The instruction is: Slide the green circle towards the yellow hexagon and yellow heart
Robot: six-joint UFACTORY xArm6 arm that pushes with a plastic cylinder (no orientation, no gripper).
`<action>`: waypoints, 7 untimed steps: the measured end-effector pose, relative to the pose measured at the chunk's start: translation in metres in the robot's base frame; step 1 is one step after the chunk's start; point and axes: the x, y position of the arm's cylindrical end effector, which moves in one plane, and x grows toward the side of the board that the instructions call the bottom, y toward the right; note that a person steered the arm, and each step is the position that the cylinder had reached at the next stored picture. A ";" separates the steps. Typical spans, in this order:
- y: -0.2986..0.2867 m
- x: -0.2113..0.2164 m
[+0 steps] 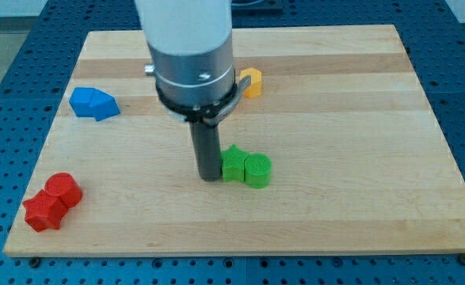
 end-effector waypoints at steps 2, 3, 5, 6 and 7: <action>-0.011 0.030; 0.042 0.041; 0.080 -0.002; 0.100 -0.030; 0.126 -0.036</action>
